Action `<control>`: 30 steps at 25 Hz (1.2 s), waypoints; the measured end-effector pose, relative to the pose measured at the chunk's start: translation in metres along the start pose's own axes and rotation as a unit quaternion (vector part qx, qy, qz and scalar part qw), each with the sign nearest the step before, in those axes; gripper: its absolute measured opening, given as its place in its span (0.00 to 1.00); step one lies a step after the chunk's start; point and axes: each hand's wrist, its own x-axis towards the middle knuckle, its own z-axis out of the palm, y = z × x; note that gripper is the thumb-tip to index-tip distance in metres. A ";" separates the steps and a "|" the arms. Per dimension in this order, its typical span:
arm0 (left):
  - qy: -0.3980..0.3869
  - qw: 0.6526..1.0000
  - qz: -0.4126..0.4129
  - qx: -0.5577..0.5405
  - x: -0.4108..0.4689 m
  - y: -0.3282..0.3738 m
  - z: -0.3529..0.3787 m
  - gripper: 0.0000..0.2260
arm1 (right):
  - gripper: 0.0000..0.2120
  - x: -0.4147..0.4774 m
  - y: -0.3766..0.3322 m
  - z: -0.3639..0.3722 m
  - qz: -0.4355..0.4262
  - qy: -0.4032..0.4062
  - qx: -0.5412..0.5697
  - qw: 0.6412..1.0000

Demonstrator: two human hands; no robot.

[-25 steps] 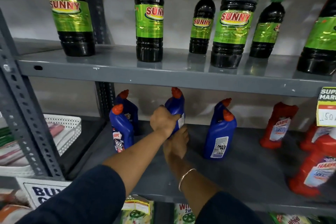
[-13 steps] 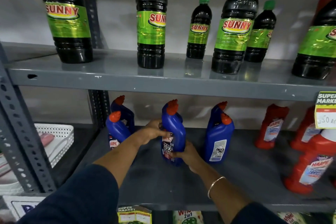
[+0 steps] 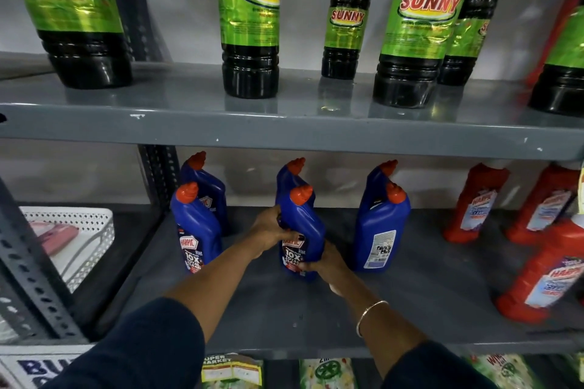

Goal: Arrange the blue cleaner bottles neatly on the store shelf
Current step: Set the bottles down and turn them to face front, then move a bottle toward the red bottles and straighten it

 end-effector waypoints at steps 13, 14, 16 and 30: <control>0.240 0.921 0.275 0.136 -0.006 0.081 0.029 0.28 | 0.15 -0.043 -0.005 -0.068 0.124 0.130 -0.175 0.968; 0.256 0.901 0.294 0.188 -0.007 0.090 0.043 0.26 | 0.13 -0.049 -0.006 -0.083 0.136 0.156 -0.192 0.959; 0.217 0.895 0.301 0.248 -0.005 0.100 0.073 0.23 | 0.12 -0.054 -0.007 -0.109 0.112 0.212 -0.198 0.950; 0.011 0.990 0.028 0.141 0.036 0.089 0.143 0.20 | 0.22 -0.005 0.000 -0.183 -0.078 0.067 -0.151 0.983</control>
